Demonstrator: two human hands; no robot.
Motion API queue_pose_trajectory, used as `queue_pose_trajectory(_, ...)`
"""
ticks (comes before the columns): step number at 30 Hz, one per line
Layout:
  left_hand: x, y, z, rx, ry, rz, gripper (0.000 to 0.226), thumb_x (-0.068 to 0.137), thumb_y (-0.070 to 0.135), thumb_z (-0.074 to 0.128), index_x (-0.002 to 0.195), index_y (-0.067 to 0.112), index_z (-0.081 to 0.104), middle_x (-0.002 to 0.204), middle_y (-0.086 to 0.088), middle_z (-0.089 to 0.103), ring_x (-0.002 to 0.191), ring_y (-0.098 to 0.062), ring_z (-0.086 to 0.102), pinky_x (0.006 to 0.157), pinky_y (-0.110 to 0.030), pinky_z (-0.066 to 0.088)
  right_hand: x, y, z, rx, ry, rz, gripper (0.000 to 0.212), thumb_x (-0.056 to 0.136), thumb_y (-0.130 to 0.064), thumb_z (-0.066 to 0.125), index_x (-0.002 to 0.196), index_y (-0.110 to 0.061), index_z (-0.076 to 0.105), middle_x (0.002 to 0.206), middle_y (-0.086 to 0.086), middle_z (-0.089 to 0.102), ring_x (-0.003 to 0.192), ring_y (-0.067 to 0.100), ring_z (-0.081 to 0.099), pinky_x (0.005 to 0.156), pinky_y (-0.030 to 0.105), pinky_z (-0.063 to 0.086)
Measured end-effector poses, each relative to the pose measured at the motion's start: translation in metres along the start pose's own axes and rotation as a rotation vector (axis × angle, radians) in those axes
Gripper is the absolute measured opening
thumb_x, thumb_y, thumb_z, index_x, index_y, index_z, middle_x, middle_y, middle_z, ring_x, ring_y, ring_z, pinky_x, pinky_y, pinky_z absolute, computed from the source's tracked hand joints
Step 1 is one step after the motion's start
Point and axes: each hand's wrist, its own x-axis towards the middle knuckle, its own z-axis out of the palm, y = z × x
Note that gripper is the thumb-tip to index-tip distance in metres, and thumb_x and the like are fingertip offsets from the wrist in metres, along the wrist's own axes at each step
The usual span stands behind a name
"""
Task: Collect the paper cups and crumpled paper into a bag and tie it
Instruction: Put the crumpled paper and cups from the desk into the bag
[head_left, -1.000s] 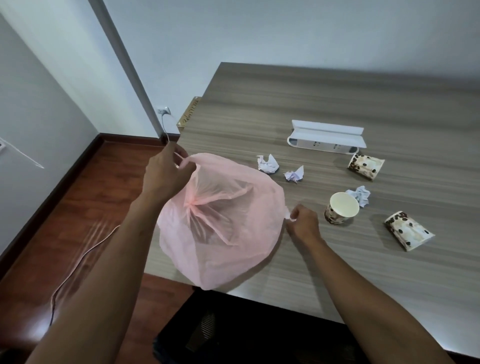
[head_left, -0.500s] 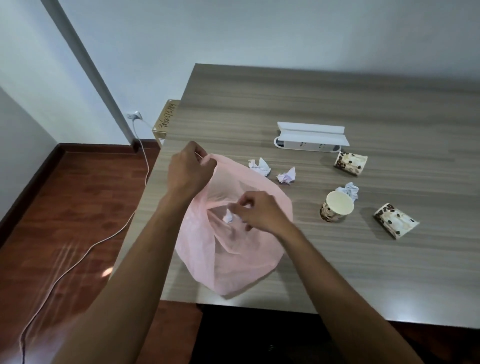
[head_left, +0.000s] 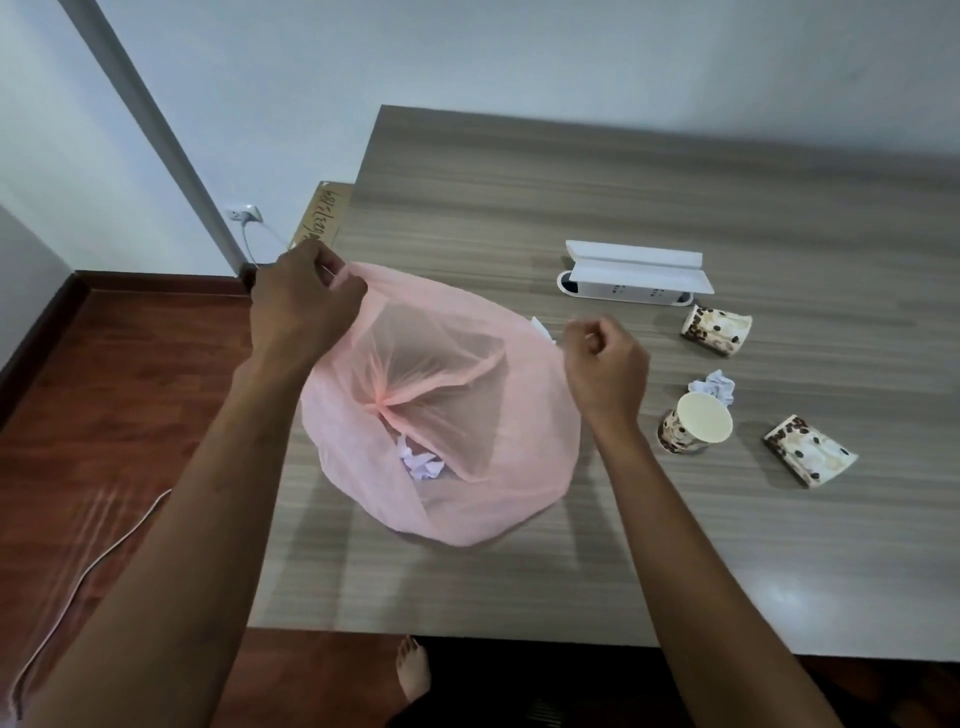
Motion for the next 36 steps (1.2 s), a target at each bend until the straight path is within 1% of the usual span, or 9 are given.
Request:
queue_pose_trajectory(5, 0.008, 0.006, 0.001, 0.053, -0.085, 0.045, 0.014, 0.080, 0.030, 0.063, 0.092, 0.022, 0.064, 0.091, 0.003, 0.067, 0.089, -0.025, 0.062, 0.080, -0.037, 0.053, 0.042, 0.062, 0.045, -0.190, -0.263, 0.257, 0.012, 0.082, -0.026, 0.060, 0.090, -0.021, 0.066, 0.096, 0.003, 0.069, 0.096, 0.026, 0.064, 0.075, 0.028, 0.045)
queue_pose_trajectory(11, 0.005, 0.004, 0.025, 0.060, -0.091, 0.095, 0.010, 0.075, 0.032, 0.063, 0.084, 0.027, 0.062, 0.074, 0.014, 0.062, 0.082, -0.020, 0.059, 0.069, -0.031, 0.043, 0.074, 0.105, 0.096, -0.351, -0.500, 0.029, 0.050, 0.078, -0.021, 0.068, 0.127, -0.014, 0.061, 0.122, 0.017, 0.062, 0.116, 0.035, 0.055, 0.096, 0.039, 0.044)
queue_pose_trajectory(15, 0.002, 0.006, 0.038, 0.028, -0.081, 0.099, 0.010, 0.076, 0.032, 0.065, 0.083, 0.026, 0.063, 0.075, 0.017, 0.063, 0.078, -0.018, 0.057, 0.069, -0.030, 0.039, 0.095, 0.120, 0.129, -0.356, -0.590, 0.002, 0.062, 0.078, -0.054, 0.049, 0.124, -0.015, 0.063, 0.116, 0.017, 0.064, 0.110, 0.035, 0.058, 0.086, 0.034, 0.044)
queue_pose_trajectory(17, 0.002, 0.005, 0.044, 0.010, -0.069, 0.101, 0.010, 0.076, 0.030, 0.066, 0.083, 0.024, 0.064, 0.075, 0.016, 0.064, 0.073, -0.016, 0.058, 0.068, -0.027, 0.036, 0.100, 0.126, 0.139, -0.424, -0.666, 0.019, 0.059, 0.078, -0.051, 0.039, 0.111, -0.009, 0.066, 0.108, 0.020, 0.064, 0.104, 0.036, 0.060, 0.075, 0.029, 0.038)
queue_pose_trajectory(21, -0.001, 0.002, 0.051, -0.008, -0.080, 0.103, 0.008, 0.077, 0.028, 0.067, 0.083, 0.024, 0.064, 0.074, 0.015, 0.064, 0.069, -0.012, 0.057, 0.066, -0.027, 0.036, 0.097, 0.122, 0.134, -0.322, -0.571, 0.049, 0.037, 0.076, -0.037, 0.045, 0.078, -0.005, 0.063, 0.080, 0.019, 0.064, 0.077, 0.028, 0.058, 0.065, 0.030, 0.037)
queue_pose_trajectory(24, -0.002, -0.001, 0.053, -0.035, -0.091, 0.084, 0.008, 0.077, 0.027, 0.068, 0.083, 0.023, 0.065, 0.074, 0.014, 0.063, 0.071, -0.014, 0.059, 0.068, -0.029, 0.042, 0.094, 0.107, 0.112, -0.145, -0.485, 0.091, 0.022, 0.080, -0.024, 0.068, 0.087, -0.004, 0.066, 0.083, 0.015, 0.067, 0.075, 0.018, 0.054, 0.062, 0.028, 0.029)
queue_pose_trajectory(28, -0.009, 0.007, 0.053, -0.059, -0.092, 0.032, 0.008, 0.078, 0.026, 0.067, 0.083, 0.021, 0.066, 0.072, 0.010, 0.064, 0.074, -0.015, 0.059, 0.068, -0.029, 0.042, 0.091, 0.087, 0.069, 0.067, -0.362, 0.187, 0.021, 0.079, -0.034, 0.075, 0.093, -0.022, 0.065, 0.086, -0.006, 0.070, 0.078, 0.014, 0.066, 0.071, 0.028, 0.054)
queue_pose_trajectory(32, -0.024, 0.025, 0.058, -0.079, -0.123, -0.012, 0.008, 0.080, 0.023, 0.066, 0.084, 0.016, 0.066, 0.069, 0.009, 0.059, 0.066, -0.006, 0.054, 0.058, -0.022, 0.038, 0.071, 0.063, 0.007, 0.249, -0.316, 0.188, 0.025, 0.083, -0.028, 0.076, 0.103, -0.021, 0.063, 0.091, 0.005, 0.072, 0.073, 0.018, 0.071, 0.060, 0.032, 0.060)
queue_pose_trajectory(36, -0.039, 0.042, 0.066, -0.107, -0.148, -0.041, 0.009, 0.082, 0.021, 0.063, 0.087, 0.014, 0.066, 0.067, 0.009, 0.057, 0.075, -0.018, 0.057, 0.068, -0.026, 0.037, 0.037, 0.036, -0.046, 0.412, -0.346, 0.171, 0.043, 0.081, -0.026, 0.078, 0.116, -0.028, 0.054, 0.094, 0.006, 0.074, 0.078, 0.016, 0.073, 0.058, 0.031, 0.060)
